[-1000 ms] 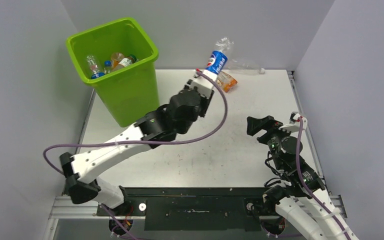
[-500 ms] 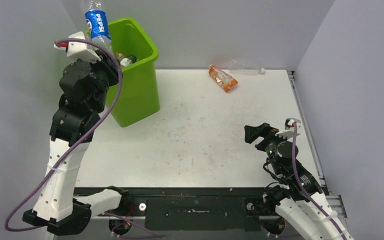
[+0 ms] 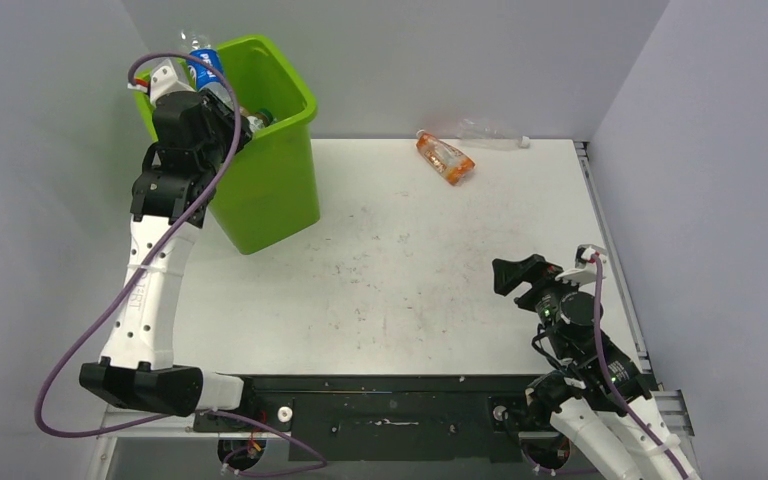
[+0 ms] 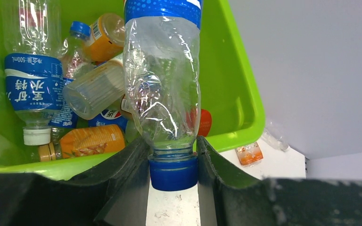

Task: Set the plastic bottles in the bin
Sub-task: Place the plastic bottle in the trash bin.

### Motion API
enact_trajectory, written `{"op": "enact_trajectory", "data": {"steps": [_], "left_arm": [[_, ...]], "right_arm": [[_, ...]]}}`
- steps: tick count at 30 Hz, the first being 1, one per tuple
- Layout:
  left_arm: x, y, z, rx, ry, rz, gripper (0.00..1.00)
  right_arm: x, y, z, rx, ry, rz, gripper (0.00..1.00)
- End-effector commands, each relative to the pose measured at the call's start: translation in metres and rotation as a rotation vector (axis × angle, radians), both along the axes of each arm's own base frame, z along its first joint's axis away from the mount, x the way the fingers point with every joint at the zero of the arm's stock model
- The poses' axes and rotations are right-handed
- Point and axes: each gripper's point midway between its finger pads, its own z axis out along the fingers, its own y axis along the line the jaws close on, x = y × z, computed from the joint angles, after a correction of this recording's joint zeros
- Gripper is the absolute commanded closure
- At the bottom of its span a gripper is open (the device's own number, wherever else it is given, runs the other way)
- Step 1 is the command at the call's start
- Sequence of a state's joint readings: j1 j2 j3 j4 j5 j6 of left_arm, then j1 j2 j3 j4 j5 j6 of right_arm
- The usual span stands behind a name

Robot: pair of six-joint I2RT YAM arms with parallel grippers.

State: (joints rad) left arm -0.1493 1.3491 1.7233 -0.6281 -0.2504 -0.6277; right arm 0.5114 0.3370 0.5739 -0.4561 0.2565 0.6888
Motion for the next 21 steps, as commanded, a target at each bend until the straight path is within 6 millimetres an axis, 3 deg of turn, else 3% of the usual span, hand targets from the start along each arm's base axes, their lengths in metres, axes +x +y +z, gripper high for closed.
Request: {"op": "enact_trajectory", "data": {"steps": [1, 3, 7, 11, 13, 16, 18, 21], "left_arm": [[0.012, 0.006, 0.02, -0.038, -0.072, 0.036, 0.92], [0.012, 0.006, 0.017, -0.039, -0.086, 0.035, 0.79], [0.006, 0.011, 0.024, -0.009, -0.135, 0.044, 0.45], [-0.01, 0.004, 0.049, 0.049, -0.233, 0.024, 0.3], [-0.024, -0.014, 0.064, 0.117, -0.291, -0.012, 0.17], [-0.049, -0.035, 0.082, 0.199, -0.361, -0.045, 0.06], [-0.065, -0.049, 0.089, 0.22, -0.398, -0.088, 0.03], [-0.09, -0.084, 0.079, 0.246, -0.462, -0.26, 0.03]], "right_arm": [[-0.002, -0.006, 0.008, -0.002, -0.018, -0.026, 0.1], [-0.002, -0.008, 0.007, -0.004, -0.019, -0.035, 0.1], [-0.001, -0.008, 0.005, -0.007, -0.014, -0.036, 0.1], [0.002, -0.005, 0.003, -0.009, -0.008, -0.03, 0.1], [0.004, -0.003, 0.003, -0.007, -0.009, -0.025, 0.1], [0.007, -0.001, 0.004, -0.007, -0.011, -0.022, 0.1], [0.009, 0.001, 0.004, -0.011, -0.008, -0.016, 0.1], [0.014, 0.008, 0.003, -0.021, 0.0, 0.006, 0.1]]}}
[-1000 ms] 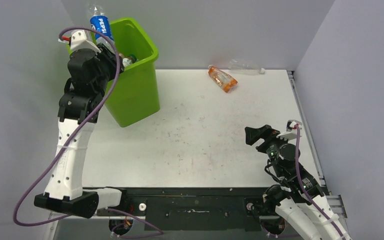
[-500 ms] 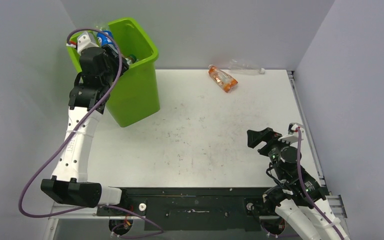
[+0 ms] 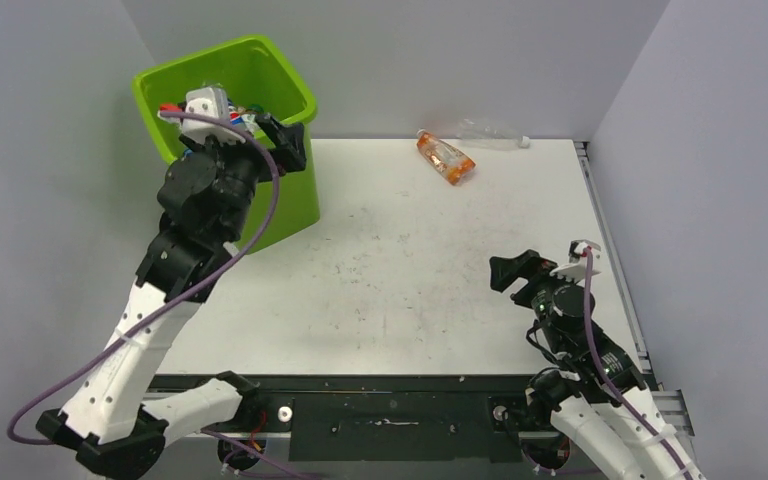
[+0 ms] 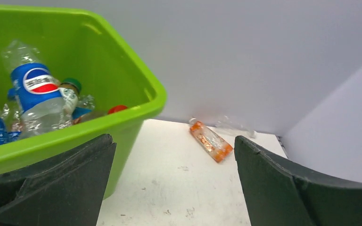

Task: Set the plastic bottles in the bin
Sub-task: Place the plastic bottle in the trash bin, then pick up the plastic bottle from the corner of the board.

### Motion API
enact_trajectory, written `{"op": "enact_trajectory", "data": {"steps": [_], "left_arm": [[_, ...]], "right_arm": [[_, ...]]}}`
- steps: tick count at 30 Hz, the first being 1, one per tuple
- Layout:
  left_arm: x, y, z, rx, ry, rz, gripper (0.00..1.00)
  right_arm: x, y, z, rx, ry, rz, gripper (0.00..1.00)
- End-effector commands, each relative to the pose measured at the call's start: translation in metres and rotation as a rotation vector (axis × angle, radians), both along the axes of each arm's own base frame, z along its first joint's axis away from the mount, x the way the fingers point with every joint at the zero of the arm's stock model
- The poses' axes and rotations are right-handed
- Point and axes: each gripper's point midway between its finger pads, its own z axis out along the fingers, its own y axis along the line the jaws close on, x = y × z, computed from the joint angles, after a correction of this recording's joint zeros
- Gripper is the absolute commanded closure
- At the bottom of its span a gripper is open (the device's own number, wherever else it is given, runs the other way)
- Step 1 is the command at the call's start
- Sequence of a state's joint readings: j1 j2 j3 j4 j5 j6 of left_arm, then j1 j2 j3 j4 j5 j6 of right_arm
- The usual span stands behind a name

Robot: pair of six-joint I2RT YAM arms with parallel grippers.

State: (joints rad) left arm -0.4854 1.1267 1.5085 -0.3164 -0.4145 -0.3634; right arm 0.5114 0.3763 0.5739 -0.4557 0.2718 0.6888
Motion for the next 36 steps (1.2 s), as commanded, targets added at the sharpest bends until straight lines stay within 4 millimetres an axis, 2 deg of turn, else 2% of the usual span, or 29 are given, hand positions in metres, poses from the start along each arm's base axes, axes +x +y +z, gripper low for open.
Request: {"op": "enact_trajectory", "data": {"steps": [1, 5, 9, 10, 12, 16, 17, 21, 28, 32, 36], "left_arm": [[-0.039, -0.024, 0.018, 0.079, -0.18, -0.144, 0.03], [-0.07, -0.073, -0.045, 0.199, -0.123, -0.395, 0.04], [-0.095, -0.096, -0.109, 0.239, -0.011, -0.551, 0.04], [-0.1, -0.1, -0.127, 0.246, 0.016, -0.583, 0.04], [-0.109, -0.099, -0.145, 0.239, 0.033, -0.605, 0.03], [-0.122, -0.089, -0.169, 0.231, 0.03, -0.614, 0.03], [-0.125, -0.086, -0.176, 0.237, 0.026, -0.617, 0.03], [-0.136, -0.072, -0.187, 0.204, -0.024, -0.598, 0.03], [-0.143, -0.058, -0.177, 0.111, -0.095, -0.55, 0.03], [-0.144, -0.051, -0.179, 0.107, -0.096, -0.526, 0.03], [-0.146, -0.052, -0.179, 0.114, -0.114, -0.538, 0.03]], "right_arm": [[0.012, 0.012, 0.01, -0.005, -0.022, 0.032, 0.1], [0.026, 0.024, 0.009, -0.032, 0.003, 0.062, 0.1], [0.05, 0.028, 0.006, -0.06, 0.008, 0.023, 0.1], [0.058, 0.025, 0.002, -0.065, 0.017, -0.022, 0.1], [0.074, 0.022, -0.005, -0.095, 0.037, -0.078, 0.1], [0.105, 0.041, -0.002, -0.159, 0.047, -0.044, 0.1], [0.115, 0.045, 0.005, -0.164, 0.033, -0.04, 0.1], [0.154, 0.056, 0.014, -0.186, -0.041, -0.043, 0.1], [0.232, 0.051, 0.005, -0.233, -0.063, -0.056, 0.1], [0.273, 0.055, -0.023, -0.237, -0.041, 0.051, 0.1], [0.301, 0.064, -0.044, -0.305, -0.026, 0.139, 0.1]]}}
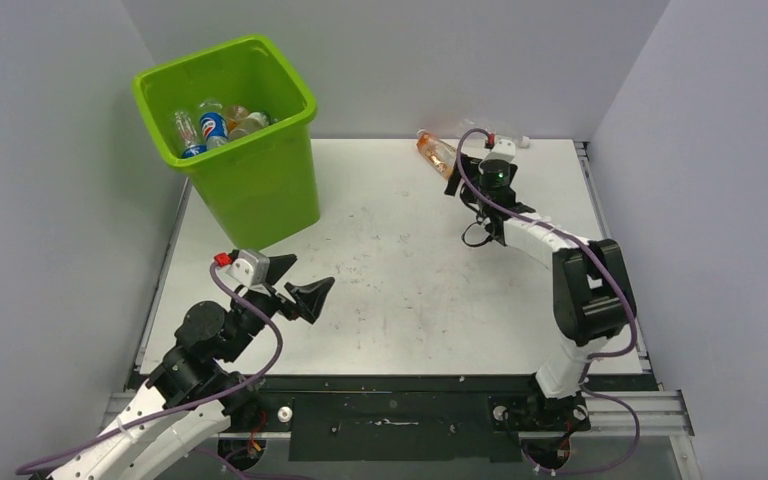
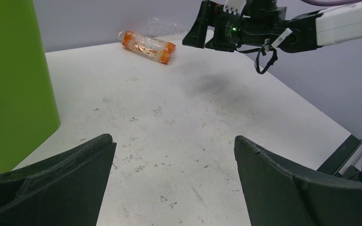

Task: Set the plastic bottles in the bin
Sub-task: Pick up the plastic bottle from the corner of the board.

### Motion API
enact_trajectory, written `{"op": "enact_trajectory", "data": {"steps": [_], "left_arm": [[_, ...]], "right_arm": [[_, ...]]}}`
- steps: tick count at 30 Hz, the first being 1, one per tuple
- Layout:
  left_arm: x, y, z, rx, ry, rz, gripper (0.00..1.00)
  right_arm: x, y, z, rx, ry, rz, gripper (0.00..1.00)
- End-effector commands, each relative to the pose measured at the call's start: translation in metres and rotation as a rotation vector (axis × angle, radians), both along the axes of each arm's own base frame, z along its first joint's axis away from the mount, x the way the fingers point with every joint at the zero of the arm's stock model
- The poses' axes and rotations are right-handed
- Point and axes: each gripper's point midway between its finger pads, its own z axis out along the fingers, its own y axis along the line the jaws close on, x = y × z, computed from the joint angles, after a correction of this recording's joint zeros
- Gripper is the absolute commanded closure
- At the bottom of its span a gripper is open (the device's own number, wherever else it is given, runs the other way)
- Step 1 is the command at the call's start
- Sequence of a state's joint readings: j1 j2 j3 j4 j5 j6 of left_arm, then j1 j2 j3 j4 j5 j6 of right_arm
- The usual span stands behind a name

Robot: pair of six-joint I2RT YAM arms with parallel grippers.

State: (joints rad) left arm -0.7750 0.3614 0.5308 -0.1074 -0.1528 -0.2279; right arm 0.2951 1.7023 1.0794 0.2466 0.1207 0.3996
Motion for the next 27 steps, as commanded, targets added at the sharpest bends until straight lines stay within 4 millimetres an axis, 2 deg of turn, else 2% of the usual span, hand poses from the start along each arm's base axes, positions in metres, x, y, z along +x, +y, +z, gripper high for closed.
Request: {"op": "enact_trajectory", "data": {"steps": [1, 5, 8, 11, 14, 15, 17, 22, 27], "left_arm": [[0.0, -0.001, 0.015, -0.04, -0.052, -0.002, 0.03], [0.001, -0.006, 0.01, -0.015, -0.039, -0.016, 0.03], [0.003, -0.007, 0.007, -0.003, -0.033, -0.017, 0.03], [0.006, -0.006, 0.004, 0.008, -0.028, -0.002, 0.03], [0.009, -0.004, 0.002, 0.014, -0.028, 0.017, 0.03], [0.01, -0.004, 0.001, 0.017, -0.028, 0.022, 0.03], [0.011, -0.004, -0.001, 0.024, -0.027, 0.027, 0.03], [0.016, -0.005, -0.008, 0.059, -0.005, 0.036, 0.03], [0.016, -0.005, -0.009, 0.056, -0.008, 0.038, 0.03]], "right_arm": [[0.042, 0.019, 0.023, -0.038, -0.107, 0.138, 0.1], [0.07, 0.01, 0.02, -0.063, -0.153, 0.116, 0.1], [0.091, 0.011, 0.021, -0.073, -0.189, 0.132, 0.1], [0.11, 0.011, 0.015, -0.106, -0.188, 0.145, 0.1], [0.134, 0.009, -0.003, -0.125, -0.144, 0.152, 0.1], [0.145, 0.01, 0.003, -0.127, -0.146, 0.151, 0.1], [0.157, 0.013, -0.011, -0.126, -0.106, 0.179, 0.1], [0.173, 0.014, -0.035, -0.12, -0.052, 0.203, 0.1], [0.174, 0.015, -0.057, -0.093, -0.019, 0.219, 0.1]]}}
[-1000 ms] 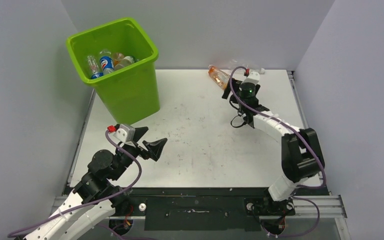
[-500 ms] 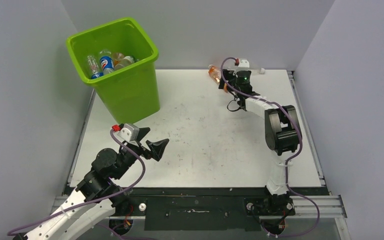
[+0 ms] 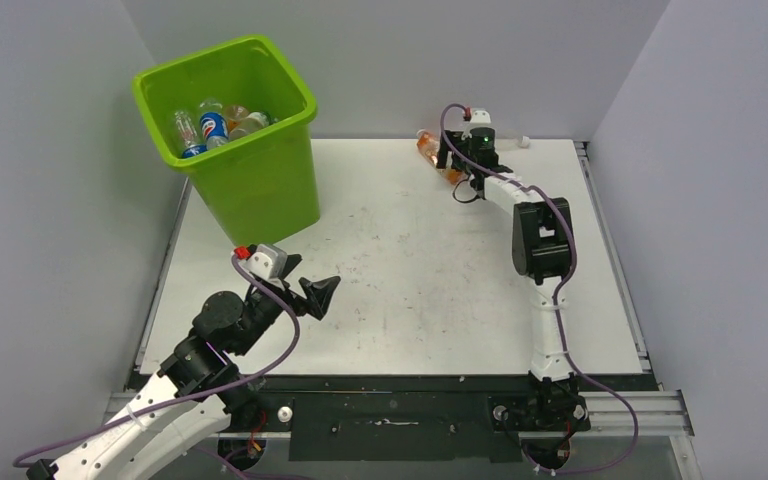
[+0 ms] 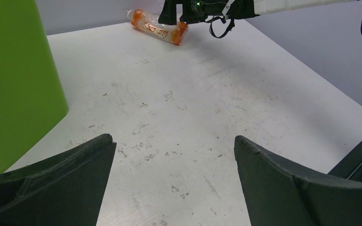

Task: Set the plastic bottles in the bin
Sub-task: Pick up the plastic bottle from the corner of the board.

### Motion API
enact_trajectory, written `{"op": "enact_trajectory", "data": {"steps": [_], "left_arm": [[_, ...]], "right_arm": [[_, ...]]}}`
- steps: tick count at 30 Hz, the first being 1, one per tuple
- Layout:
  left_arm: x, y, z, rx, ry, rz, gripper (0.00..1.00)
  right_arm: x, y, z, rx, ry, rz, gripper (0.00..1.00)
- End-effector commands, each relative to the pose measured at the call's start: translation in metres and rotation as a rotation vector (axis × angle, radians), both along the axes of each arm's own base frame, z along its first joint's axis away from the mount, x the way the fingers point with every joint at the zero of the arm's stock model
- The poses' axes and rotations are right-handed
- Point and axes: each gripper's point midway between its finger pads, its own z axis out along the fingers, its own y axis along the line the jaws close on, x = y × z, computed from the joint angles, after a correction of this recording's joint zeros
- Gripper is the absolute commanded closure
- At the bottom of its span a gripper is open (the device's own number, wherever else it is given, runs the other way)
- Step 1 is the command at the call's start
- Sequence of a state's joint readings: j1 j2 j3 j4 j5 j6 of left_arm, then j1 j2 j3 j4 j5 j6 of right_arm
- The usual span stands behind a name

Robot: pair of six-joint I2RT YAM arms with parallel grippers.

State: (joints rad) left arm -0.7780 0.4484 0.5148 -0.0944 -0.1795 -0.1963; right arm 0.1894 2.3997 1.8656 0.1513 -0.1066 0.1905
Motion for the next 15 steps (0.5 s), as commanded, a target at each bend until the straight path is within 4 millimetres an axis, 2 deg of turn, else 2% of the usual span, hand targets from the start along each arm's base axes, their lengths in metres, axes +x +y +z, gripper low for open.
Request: {"op": "enact_trajectory", "data": {"steps": [1, 12, 15], "left_arm": [[0.003, 0.002, 0.018, -0.033, -0.057, 0.013, 0.03], [0.003, 0.0, 0.018, -0.032, -0.058, 0.008, 0.03], [0.004, 0.0, 0.017, -0.03, -0.054, 0.008, 0.03]], "right_arm": [[0.005, 0.007, 0.005, 0.028, -0.008, 0.047, 0.1], [0.0, 0.014, -0.024, 0.044, 0.066, 0.072, 0.08], [-0.004, 0.02, -0.034, 0.015, 0.093, 0.081, 0.1]]}}
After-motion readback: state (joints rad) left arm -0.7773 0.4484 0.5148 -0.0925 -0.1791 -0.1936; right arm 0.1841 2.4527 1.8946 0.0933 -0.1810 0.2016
